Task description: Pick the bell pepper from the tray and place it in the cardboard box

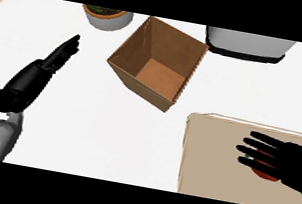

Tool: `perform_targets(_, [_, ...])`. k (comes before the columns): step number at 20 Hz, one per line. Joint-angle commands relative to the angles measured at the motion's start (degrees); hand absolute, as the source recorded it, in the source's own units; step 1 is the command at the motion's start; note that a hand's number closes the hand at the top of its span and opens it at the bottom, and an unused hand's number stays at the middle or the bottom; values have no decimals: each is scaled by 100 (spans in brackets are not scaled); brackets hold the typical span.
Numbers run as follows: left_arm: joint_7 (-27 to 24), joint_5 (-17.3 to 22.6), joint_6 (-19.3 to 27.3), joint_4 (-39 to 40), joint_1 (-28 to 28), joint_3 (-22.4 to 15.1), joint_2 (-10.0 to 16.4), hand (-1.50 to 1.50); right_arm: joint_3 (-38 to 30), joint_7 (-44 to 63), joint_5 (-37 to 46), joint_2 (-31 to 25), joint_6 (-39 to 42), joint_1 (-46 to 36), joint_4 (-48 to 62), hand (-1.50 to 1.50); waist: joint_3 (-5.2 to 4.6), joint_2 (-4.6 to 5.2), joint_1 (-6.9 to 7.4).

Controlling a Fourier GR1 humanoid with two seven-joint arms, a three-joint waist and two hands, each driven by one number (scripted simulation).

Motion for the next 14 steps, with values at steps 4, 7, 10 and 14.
perform_targets(4, [-100,-175,-61,-135,142,101,-22,0,-237,-6,578,482,-248,-219,516,-150,0,-4,5])
perform_targets(7, [370,46,-249,-307,-147,189,-2,0,-37,309,960,908,-564,-184,748,-150,1,-2,4])
perform_targets(10, [-62,-214,-133,63,-58,136,-161,0,-261,-71,849,715,-243,34,416,-150,-1,-3,-22])
perform_targets(14, [239,-122,-284,-528,255,135,-140,0,-413,-480,974,736,-763,-308,1376,-150,1,-3,11])
